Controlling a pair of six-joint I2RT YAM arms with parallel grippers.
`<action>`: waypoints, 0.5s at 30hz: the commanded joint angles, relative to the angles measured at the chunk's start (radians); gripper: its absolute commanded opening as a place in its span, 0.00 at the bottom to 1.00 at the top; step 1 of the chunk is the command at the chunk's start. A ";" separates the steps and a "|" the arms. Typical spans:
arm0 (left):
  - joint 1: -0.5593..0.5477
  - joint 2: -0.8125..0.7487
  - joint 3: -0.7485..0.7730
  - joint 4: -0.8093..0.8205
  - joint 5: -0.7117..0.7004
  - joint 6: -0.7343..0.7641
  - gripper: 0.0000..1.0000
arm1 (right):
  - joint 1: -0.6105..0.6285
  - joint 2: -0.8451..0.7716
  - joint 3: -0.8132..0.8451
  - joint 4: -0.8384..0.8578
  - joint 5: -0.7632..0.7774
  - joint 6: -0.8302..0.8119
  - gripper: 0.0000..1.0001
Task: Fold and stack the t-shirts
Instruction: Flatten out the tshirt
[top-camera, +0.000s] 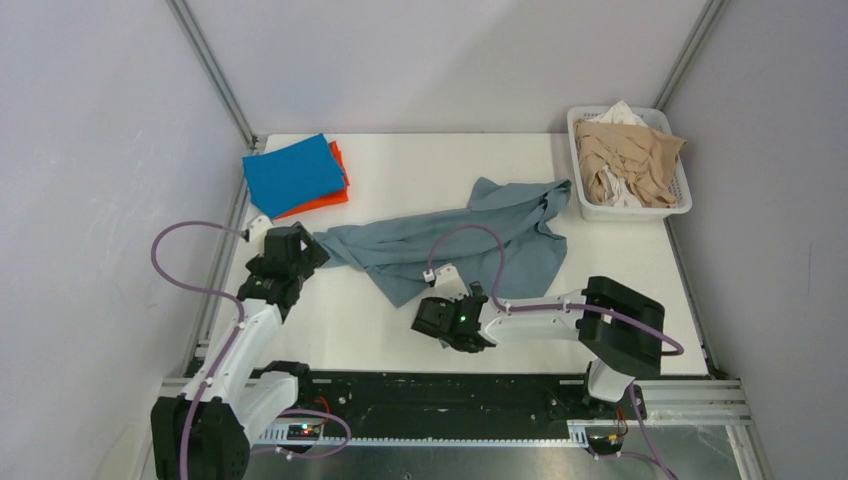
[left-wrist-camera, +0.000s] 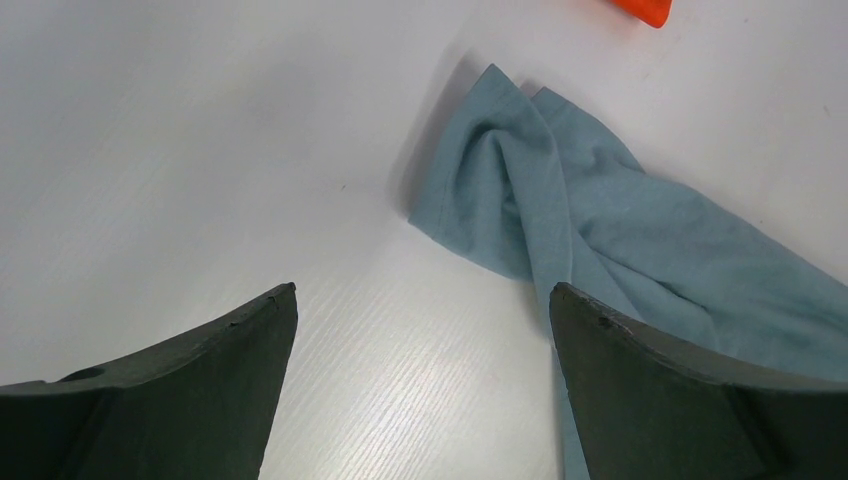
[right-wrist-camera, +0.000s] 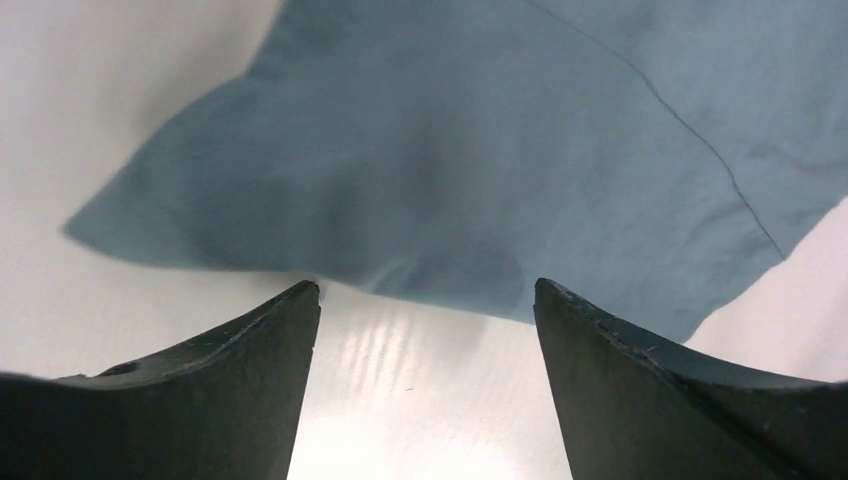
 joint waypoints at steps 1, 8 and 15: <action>0.010 0.018 0.009 0.055 0.016 0.000 1.00 | -0.067 -0.032 -0.108 -0.065 0.003 0.071 0.80; 0.021 0.075 0.035 0.075 0.021 0.012 1.00 | -0.177 -0.087 -0.191 0.004 -0.086 -0.012 0.64; 0.025 0.164 0.077 0.106 0.060 0.018 1.00 | -0.272 -0.173 -0.257 0.099 -0.201 -0.105 0.41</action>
